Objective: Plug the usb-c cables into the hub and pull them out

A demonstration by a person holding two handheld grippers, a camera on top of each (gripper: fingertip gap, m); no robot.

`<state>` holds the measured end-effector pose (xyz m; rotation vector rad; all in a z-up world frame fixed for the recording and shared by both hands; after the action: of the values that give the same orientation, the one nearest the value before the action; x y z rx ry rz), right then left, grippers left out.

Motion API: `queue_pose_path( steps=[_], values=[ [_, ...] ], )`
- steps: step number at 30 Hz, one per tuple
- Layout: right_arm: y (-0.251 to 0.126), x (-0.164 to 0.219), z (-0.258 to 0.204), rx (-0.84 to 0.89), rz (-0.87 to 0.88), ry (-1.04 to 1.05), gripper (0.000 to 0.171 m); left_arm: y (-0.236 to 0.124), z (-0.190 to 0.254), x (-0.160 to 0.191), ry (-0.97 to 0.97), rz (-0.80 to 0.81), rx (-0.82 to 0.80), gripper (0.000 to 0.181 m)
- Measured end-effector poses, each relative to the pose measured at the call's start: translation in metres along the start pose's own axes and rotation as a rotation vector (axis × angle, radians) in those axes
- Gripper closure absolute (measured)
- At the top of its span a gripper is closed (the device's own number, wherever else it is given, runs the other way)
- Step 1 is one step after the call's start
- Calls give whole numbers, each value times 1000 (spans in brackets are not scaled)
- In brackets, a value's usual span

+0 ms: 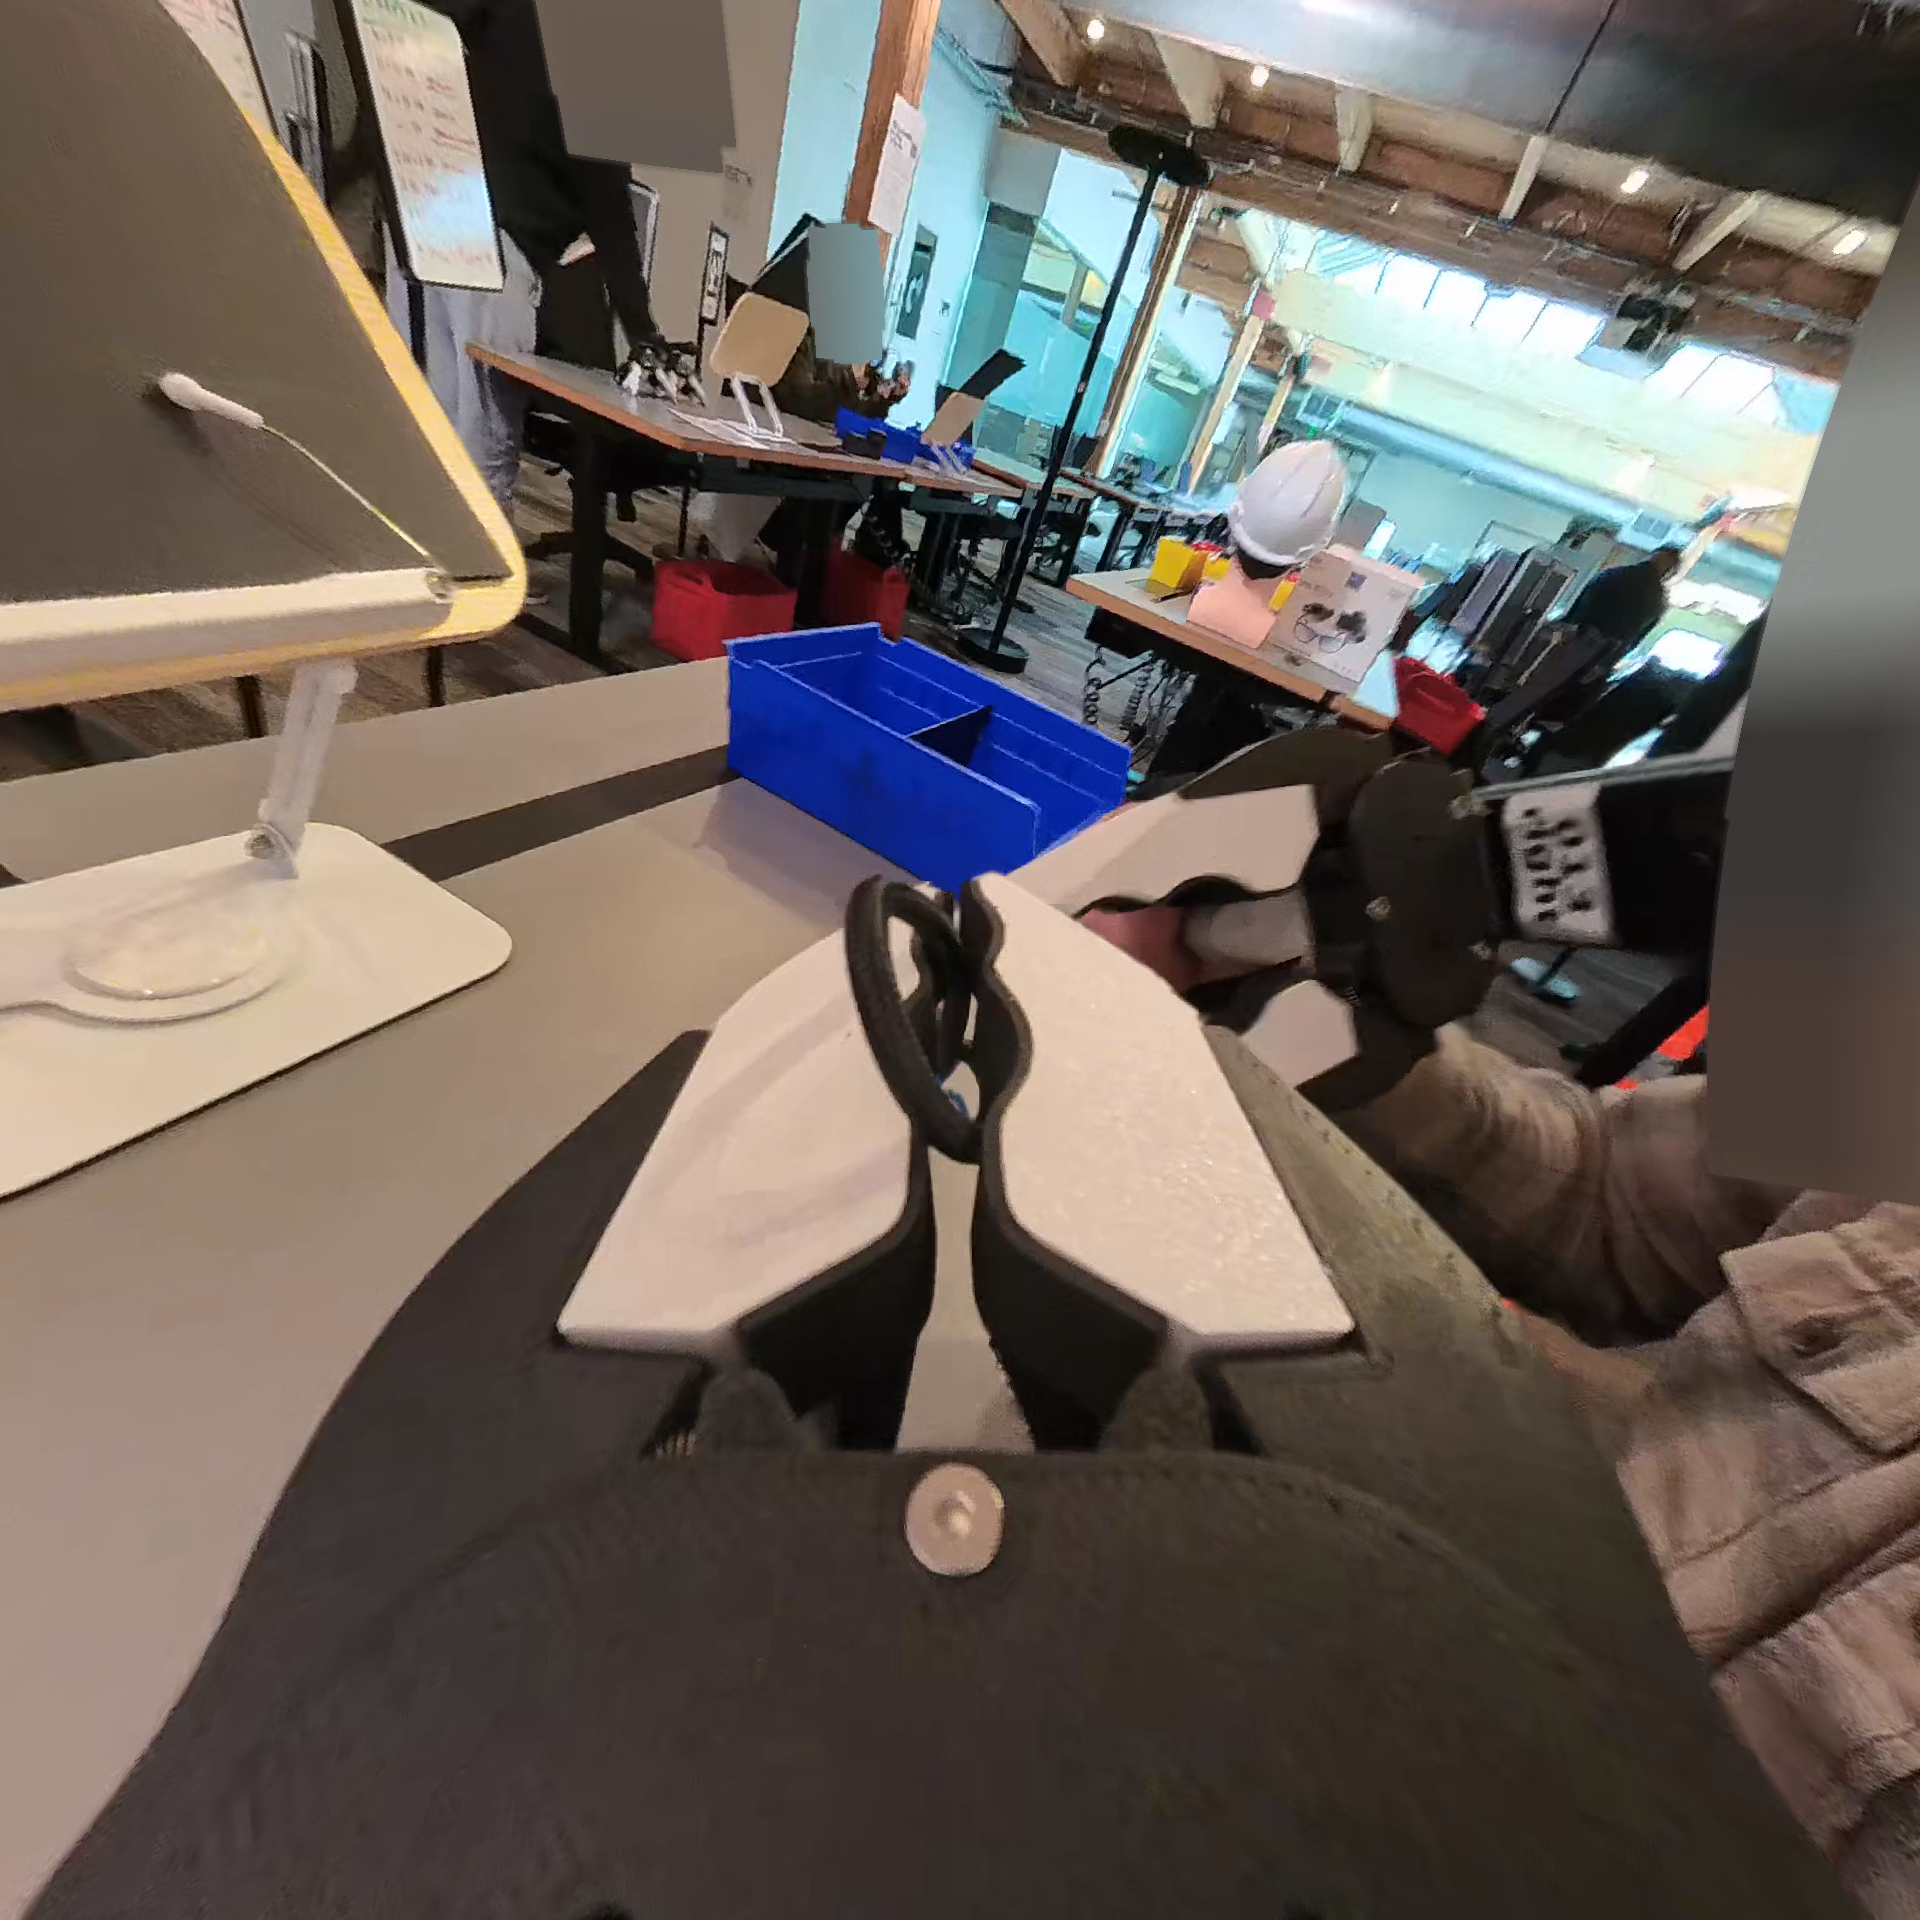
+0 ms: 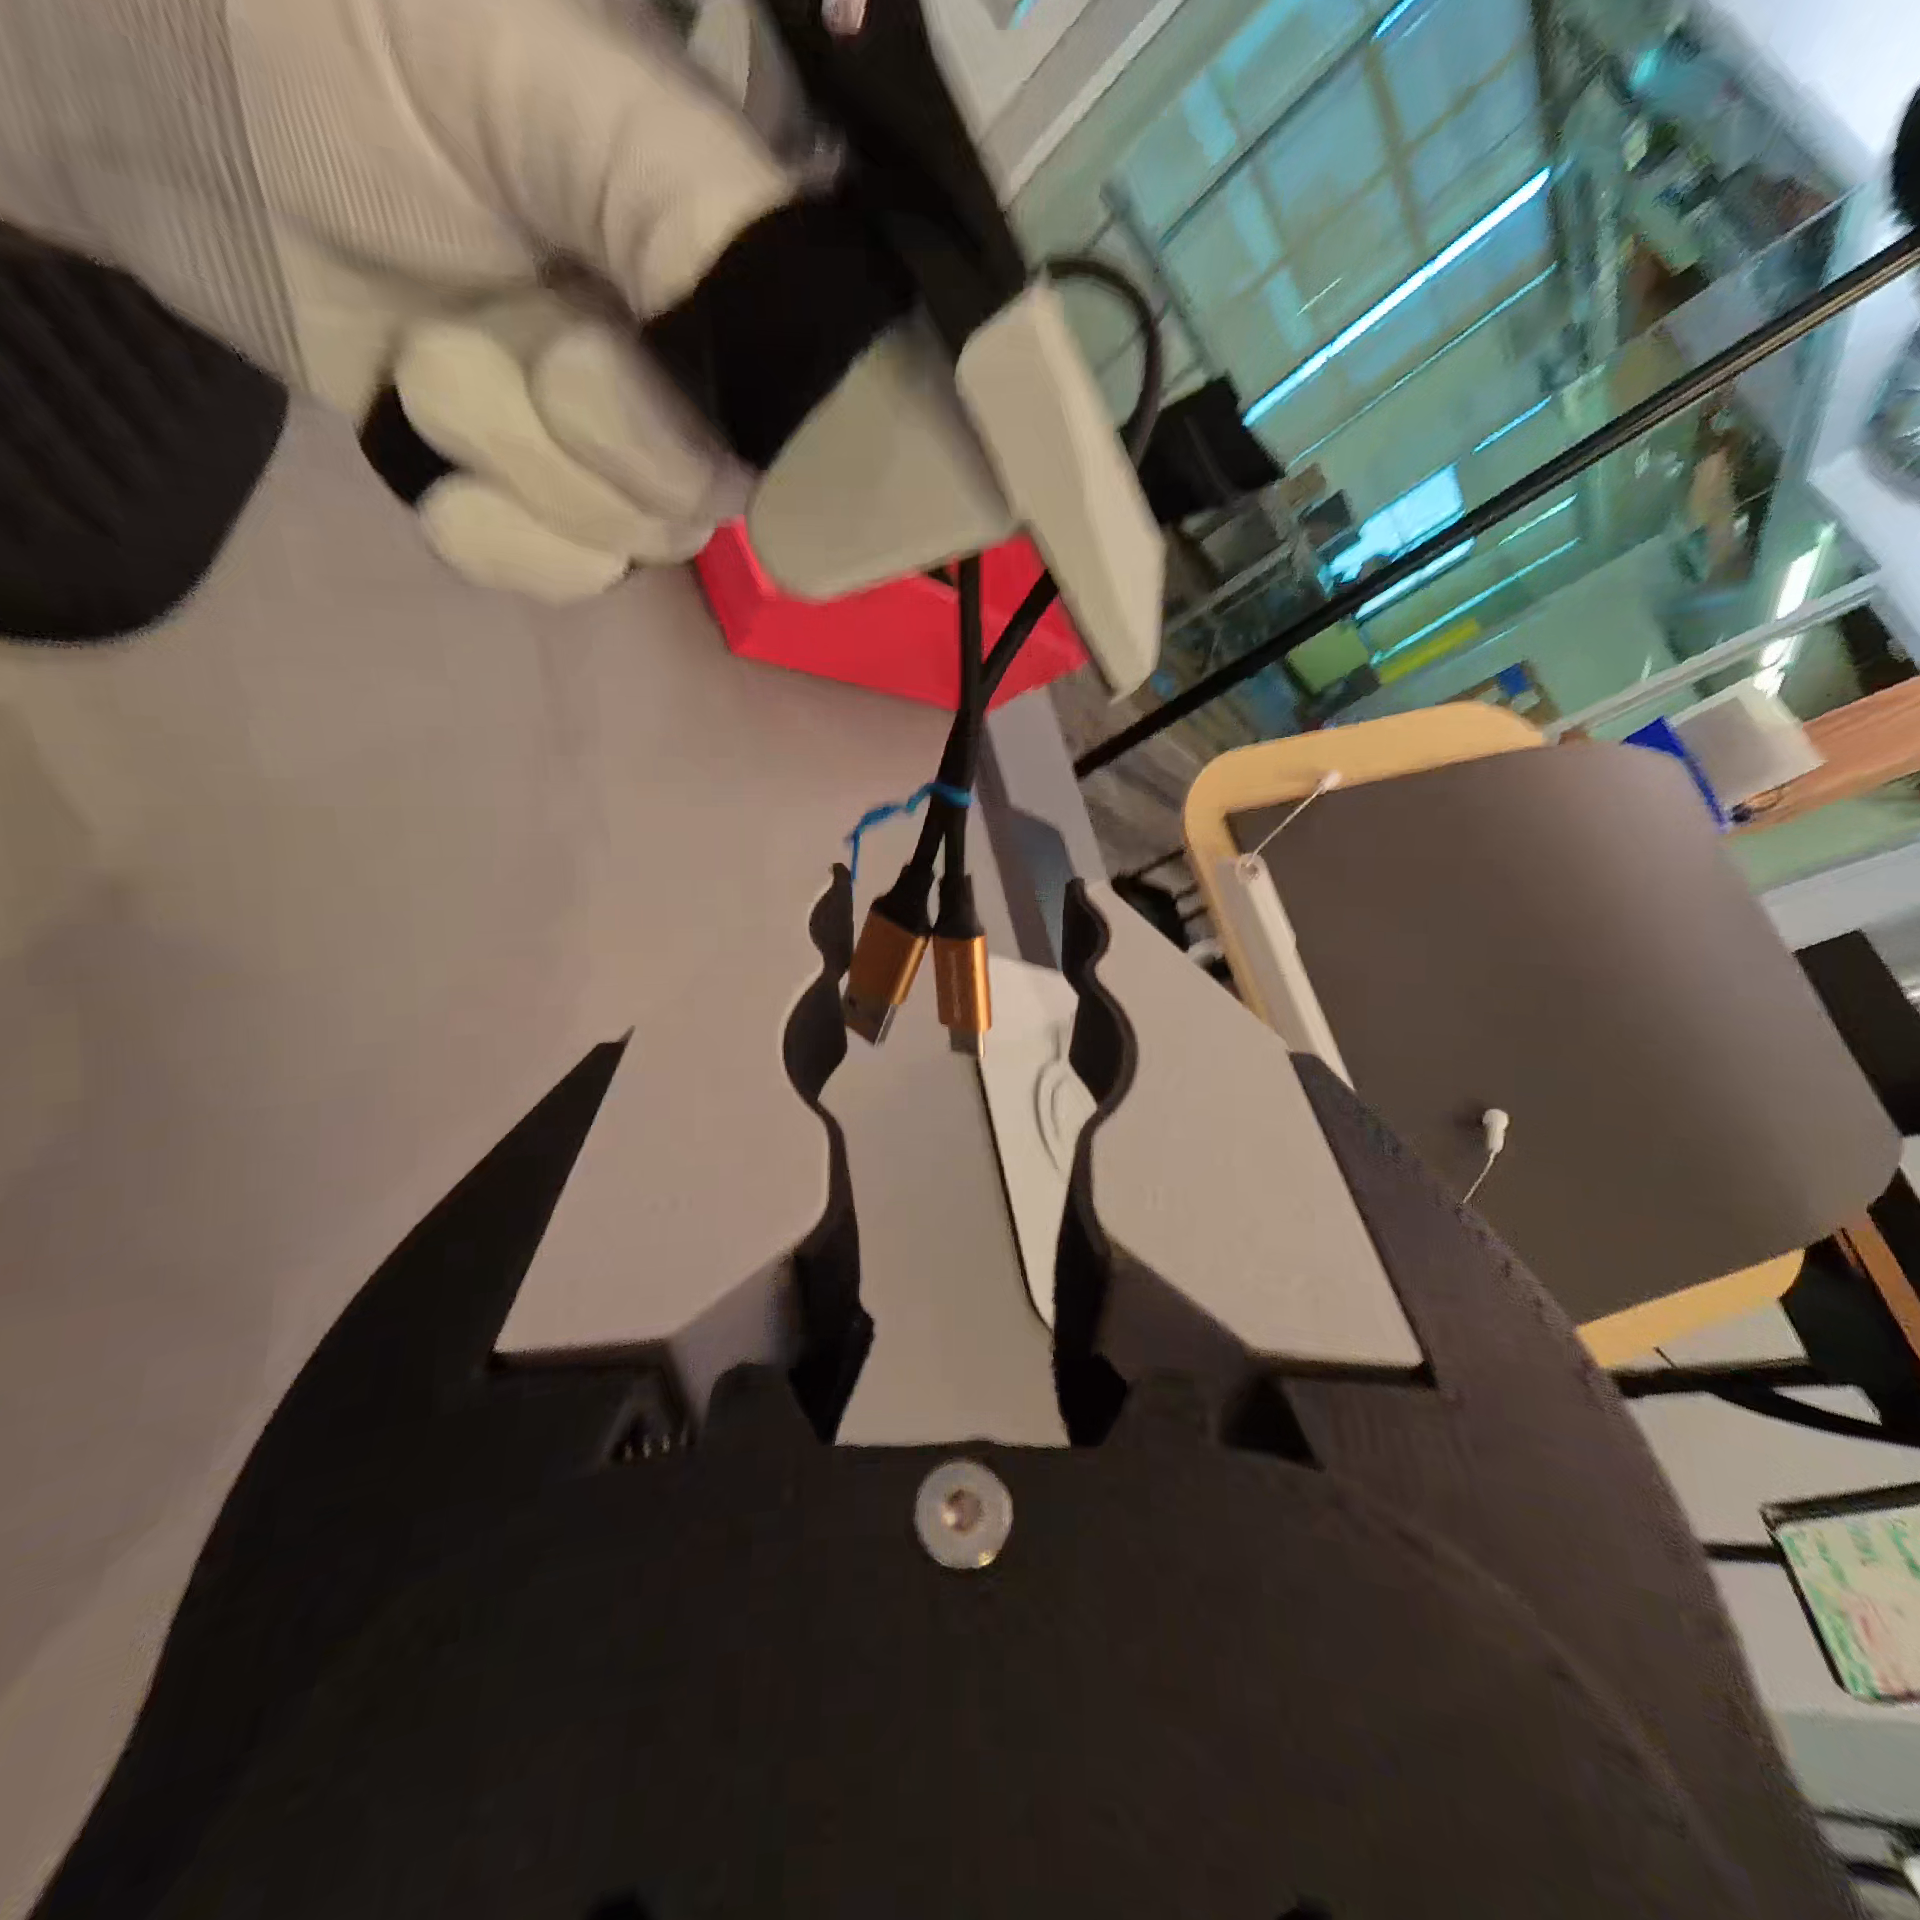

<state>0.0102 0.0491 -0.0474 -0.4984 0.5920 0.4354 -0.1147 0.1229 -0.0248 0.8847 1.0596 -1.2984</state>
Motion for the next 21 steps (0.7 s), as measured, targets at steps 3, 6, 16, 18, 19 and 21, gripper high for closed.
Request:
queue_pose_path(
  steps=[3, 6, 16, 18, 19, 21],
  values=[
    [15, 7, -5, -41, -83, -33, 128, 0, -1, -2, -70, 21, 36, 180],
    [24, 5, -9, -30, -83, -51, 135, 3, -2, 1, -149, 36, 61, 180],
    [34, 17, -5, -81, -194, 77, 168, -2, -13, 8, -33, 47, -75, 155],
    [34, 23, -2, -118, -235, 107, 168, -13, -9, 3, 171, 40, -222, 138],
    [34, 26, 0, -134, -251, 118, 168, -17, -1, 1, 325, 29, -291, 137],
    [35, 29, 0, -210, -241, 166, 169, -18, 22, -1, 679, -30, -407, 136]
  ],
)
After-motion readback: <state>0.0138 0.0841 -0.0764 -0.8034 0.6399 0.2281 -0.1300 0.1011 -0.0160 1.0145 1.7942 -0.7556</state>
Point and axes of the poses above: each gripper's, where its closed fingertips meet, y out along the fingers, x out of its underside, z = x × y across the jaws, the point moved 8 cm from there along -y, back along the fingers, and after that the axes turned 5 degrees about -x, right-handed, at the moved point
